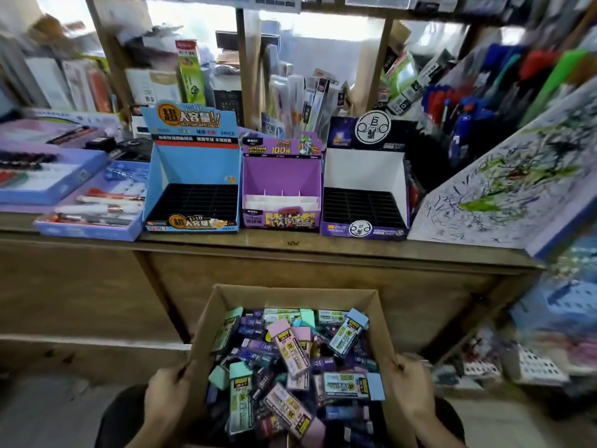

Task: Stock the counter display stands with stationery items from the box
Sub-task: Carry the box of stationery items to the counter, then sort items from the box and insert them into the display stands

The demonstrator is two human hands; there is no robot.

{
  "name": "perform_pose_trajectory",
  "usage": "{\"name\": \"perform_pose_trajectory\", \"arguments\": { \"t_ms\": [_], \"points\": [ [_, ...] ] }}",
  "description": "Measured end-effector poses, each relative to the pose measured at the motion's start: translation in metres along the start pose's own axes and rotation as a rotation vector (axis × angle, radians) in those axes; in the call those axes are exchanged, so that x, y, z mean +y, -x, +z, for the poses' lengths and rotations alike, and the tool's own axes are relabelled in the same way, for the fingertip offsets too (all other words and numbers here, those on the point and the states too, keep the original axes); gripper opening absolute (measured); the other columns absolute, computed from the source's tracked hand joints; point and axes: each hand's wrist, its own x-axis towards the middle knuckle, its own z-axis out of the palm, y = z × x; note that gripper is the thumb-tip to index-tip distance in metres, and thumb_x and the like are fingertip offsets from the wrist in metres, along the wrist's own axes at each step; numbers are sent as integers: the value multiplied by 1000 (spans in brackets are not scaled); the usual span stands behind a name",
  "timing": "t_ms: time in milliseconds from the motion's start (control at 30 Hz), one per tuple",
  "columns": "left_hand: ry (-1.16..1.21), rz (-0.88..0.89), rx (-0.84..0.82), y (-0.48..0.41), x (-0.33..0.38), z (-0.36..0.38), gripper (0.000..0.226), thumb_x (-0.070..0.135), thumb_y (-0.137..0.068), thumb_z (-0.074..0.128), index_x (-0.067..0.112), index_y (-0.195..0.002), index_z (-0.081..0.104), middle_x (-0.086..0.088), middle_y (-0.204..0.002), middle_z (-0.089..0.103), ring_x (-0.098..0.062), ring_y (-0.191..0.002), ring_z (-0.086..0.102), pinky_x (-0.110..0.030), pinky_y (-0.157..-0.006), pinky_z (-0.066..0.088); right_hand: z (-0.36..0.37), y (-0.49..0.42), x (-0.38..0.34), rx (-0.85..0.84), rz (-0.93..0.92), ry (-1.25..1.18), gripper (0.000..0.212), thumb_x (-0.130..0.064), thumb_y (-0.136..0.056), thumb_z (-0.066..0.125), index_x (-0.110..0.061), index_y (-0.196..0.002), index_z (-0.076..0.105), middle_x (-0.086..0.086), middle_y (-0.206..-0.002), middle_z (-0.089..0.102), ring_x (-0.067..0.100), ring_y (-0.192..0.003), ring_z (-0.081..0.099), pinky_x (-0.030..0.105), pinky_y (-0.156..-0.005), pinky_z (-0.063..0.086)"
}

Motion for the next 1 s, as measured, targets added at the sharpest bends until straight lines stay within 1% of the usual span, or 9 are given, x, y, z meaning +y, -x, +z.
{"name": "perform_pose_trajectory", "arguments": {
  "t_ms": [267, 400, 567, 633, 700, 767, 833, 900, 1000],
  "points": [
    [15, 0, 45, -20, -21, 6, 31, 21, -90, 60, 15, -60, 62, -5, -59, 66, -24, -65, 64, -33, -57, 44, 25, -4, 6, 60, -116, -75, 55, -8, -85, 63, -27, -42, 35, -10, -34, 39, 3, -41, 39, 26, -45, 27],
    [-23, 45, 32, -19, -16, 13, 28, 20, -91, 59, 11, -65, 64, -8, -62, 65, -27, -64, 60, -35, -59, 44, 28, -8, 18, 77, -144, -92, 57, -6, -87, 62, -28, -42, 33, -8, -32, 37, 1, -38, 34, 23, -43, 23],
    [-173, 40, 23, -15, -8, 17, 23, 24, -92, 56, 2, -95, 64, -21, -85, 68, -40, -83, 63, -40, -67, 48, 23, -20, 26, -10, -132, 53, 50, -9, -90, 58, -22, -48, 35, -9, -44, 38, 6, -44, 39, 27, -47, 26],
    [-245, 132, 61, -11, 0, 15, 30, 17, -89, 60, -1, -112, 56, -25, -108, 62, -43, -101, 58, -45, -79, 47, 17, -22, 19, -116, -119, 159, 33, -18, -94, 55, -16, -60, 52, -1, -55, 54, 13, -55, 53, 32, -55, 38],
    [-300, 322, 81, -10, 10, 18, 36, 8, -84, 66, -7, -115, 55, -26, -122, 54, -43, -113, 50, -51, -92, 43, 11, -22, 11, -118, -166, 342, 18, -24, -94, 52, -9, -96, 62, 10, -86, 67, 27, -83, 63, 35, -71, 47],
    [-286, 443, 38, -9, 25, 24, 33, 3, -80, 68, -5, -111, 58, -23, -119, 55, -40, -110, 52, -49, -93, 43, 11, -17, 6, -25, -331, 447, 33, -23, -92, 55, -6, -121, 55, 12, -112, 62, 30, -105, 58, 36, -86, 46],
    [-216, 496, -86, -9, 40, 35, 28, 2, -81, 68, -1, -108, 63, -17, -116, 57, -34, -108, 55, -42, -92, 44, 16, -10, -5, 3, -491, 436, 40, -23, -92, 56, -7, -128, 52, 9, -125, 57, 26, -116, 50, 34, -97, 42],
    [-164, 494, -228, -8, 53, 50, 22, 7, -86, 64, 4, -107, 63, -11, -115, 57, -27, -104, 58, -34, -86, 44, 25, -8, -15, -168, -596, 441, 40, -24, -93, 54, -11, -131, 49, 4, -131, 51, 21, -122, 44, 32, -101, 39],
    [-127, 314, -400, -5, 70, 78, 21, 25, -92, 59, 5, -99, 60, -4, -93, 58, -18, -82, 57, -28, -70, 40, 46, -6, -19, -540, -542, 620, 48, -24, -88, 59, -14, -133, 44, 6, -136, 43, 24, -126, 37, 36, -103, 37]
  ]
}}
